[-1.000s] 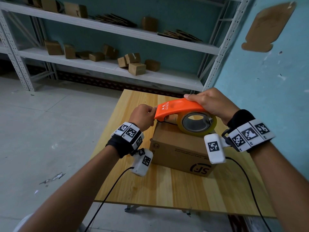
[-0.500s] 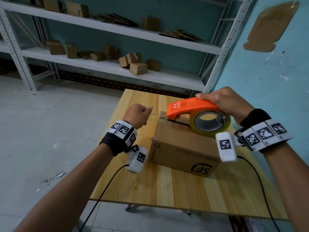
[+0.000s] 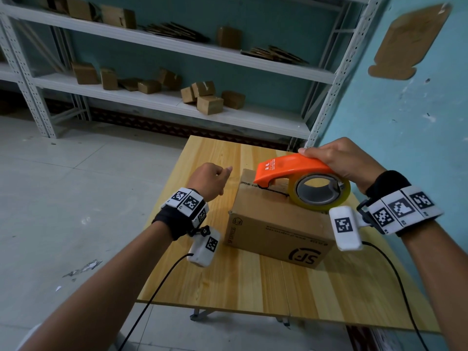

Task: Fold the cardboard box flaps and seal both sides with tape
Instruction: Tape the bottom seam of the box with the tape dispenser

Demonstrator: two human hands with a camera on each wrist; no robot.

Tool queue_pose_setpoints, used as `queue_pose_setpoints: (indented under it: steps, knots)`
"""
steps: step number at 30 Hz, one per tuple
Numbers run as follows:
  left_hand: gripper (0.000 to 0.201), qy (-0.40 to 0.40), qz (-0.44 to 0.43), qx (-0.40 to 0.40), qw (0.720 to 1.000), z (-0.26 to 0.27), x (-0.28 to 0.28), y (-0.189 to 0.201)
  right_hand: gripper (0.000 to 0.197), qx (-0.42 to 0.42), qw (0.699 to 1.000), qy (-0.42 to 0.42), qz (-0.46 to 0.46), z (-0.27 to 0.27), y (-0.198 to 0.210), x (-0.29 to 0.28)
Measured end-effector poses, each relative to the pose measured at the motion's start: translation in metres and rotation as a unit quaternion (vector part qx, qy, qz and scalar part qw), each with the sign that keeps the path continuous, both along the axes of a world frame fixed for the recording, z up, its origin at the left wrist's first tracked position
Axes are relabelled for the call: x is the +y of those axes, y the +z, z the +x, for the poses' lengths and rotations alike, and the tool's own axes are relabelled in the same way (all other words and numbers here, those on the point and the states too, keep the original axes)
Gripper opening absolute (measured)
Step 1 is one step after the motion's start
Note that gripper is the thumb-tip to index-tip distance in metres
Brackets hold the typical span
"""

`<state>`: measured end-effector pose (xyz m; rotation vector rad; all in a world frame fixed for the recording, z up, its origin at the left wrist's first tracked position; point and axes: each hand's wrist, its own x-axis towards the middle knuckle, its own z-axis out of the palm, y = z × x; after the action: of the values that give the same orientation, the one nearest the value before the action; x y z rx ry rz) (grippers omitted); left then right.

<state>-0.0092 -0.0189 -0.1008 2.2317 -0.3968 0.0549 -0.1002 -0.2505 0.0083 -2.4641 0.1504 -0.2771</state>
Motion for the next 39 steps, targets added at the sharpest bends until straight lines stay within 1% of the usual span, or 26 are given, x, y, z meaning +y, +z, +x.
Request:
queue_pose_setpoints:
  steps: [7, 11, 14, 22, 24, 28, 30, 35, 39]
  knots:
    - [0.054, 0.005, 0.007, -0.009, 1.000, 0.001, 0.000, -0.001, 0.051, 0.007, 1.000, -0.002, 0.007, 0.002, -0.009, -0.002]
    - [0.054, 0.007, 0.017, -0.020, 1.000, 0.003, 0.001, -0.003, 0.062, 0.001, 1.000, -0.004, 0.008, 0.002, -0.016, -0.003]
    - [0.056, 0.003, 0.020, -0.030, 0.999, 0.006, 0.001, -0.005, 0.063, -0.007, 1.000, -0.001, 0.009, 0.002, -0.018, -0.003]
    - [0.053, -0.003, 0.023, -0.008, 1.000, 0.009, -0.002, -0.012, 0.064, 0.004, 1.000, -0.009, 0.012, 0.003, -0.019, -0.003]
    - [0.052, -0.003, 0.027, -0.005, 1.000, 0.009, -0.002, -0.013, 0.063, 0.005, 1.000, -0.012, 0.009, 0.004, -0.019, -0.003]
    - [0.052, -0.009, 0.038, -0.006, 0.999, 0.008, -0.001, -0.015, 0.051, 0.008, 1.000, -0.014, -0.004, 0.006, -0.018, -0.001]
    - [0.052, -0.009, 0.039, -0.007, 0.999, 0.010, -0.001, -0.016, 0.049, 0.007, 1.000, -0.015, -0.006, 0.005, -0.018, 0.000]
    - [0.053, -0.012, 0.042, -0.009, 0.999, 0.009, -0.001, -0.016, 0.050, 0.009, 1.000, -0.016, -0.011, 0.006, -0.017, 0.001]
    - [0.052, -0.012, 0.040, -0.003, 0.999, 0.008, -0.002, -0.019, 0.057, 0.008, 1.000, -0.015, -0.012, 0.006, -0.018, 0.000]
